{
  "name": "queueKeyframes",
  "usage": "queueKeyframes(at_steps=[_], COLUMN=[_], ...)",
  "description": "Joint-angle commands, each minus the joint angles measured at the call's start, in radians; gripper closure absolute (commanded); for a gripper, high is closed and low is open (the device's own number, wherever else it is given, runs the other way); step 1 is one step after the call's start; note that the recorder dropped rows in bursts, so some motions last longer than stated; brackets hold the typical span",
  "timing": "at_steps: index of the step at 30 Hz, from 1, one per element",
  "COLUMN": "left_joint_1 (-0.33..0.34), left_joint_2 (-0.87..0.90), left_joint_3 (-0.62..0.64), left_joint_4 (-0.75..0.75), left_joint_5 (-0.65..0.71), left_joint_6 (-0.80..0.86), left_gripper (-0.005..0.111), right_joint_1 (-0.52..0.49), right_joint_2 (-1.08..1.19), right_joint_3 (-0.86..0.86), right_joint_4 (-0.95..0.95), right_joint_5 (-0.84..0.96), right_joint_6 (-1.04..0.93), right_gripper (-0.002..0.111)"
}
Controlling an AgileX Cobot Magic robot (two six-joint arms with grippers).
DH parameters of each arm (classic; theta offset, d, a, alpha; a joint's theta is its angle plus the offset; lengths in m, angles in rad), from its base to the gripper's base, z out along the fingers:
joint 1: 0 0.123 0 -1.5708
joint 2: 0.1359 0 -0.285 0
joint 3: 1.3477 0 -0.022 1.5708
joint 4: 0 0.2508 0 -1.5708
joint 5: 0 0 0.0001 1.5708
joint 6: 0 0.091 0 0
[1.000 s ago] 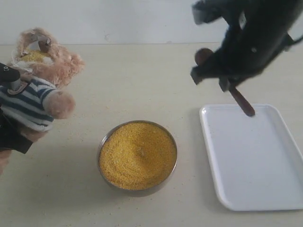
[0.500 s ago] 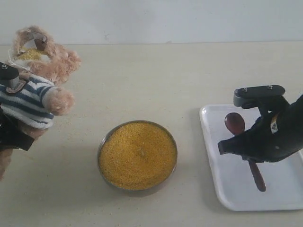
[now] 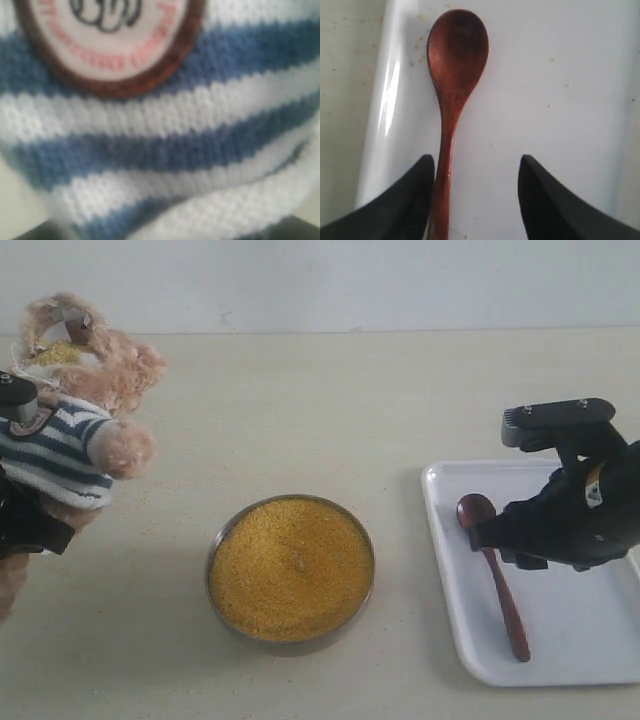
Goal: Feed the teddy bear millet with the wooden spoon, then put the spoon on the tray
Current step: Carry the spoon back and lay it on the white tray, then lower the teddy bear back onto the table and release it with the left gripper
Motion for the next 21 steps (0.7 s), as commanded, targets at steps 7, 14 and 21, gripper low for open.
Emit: queueKeyframes(at_steps=[7,14,21], left_joint_1=[-0.004,-0.004,-0.004], left_joint_2=[0.089,0.200,0.318], left_joint_3=[-0.057,-0.108,-0.141], left_joint_4=[-0.081,-0.116,-0.163], left_joint_5=[0.015,0.018,0.011], left_joint_6=[-0.008,-0.043,-0.085], left_gripper=[0.103,0.103,0.103], right_joint_1=[-0.010,-0.010,-0.010], right_joint_2=[-0.249,-0.435,-0.504], right_joint_3=[-0.001,0.002,0.002], right_joint_4=[-0.011,0.060,0.120], right_joint_5=[0.067,0.159,0.197], right_joint_6=[-0.007,-0.086,-0.168], right_gripper=[0.109,0.108,0.108])
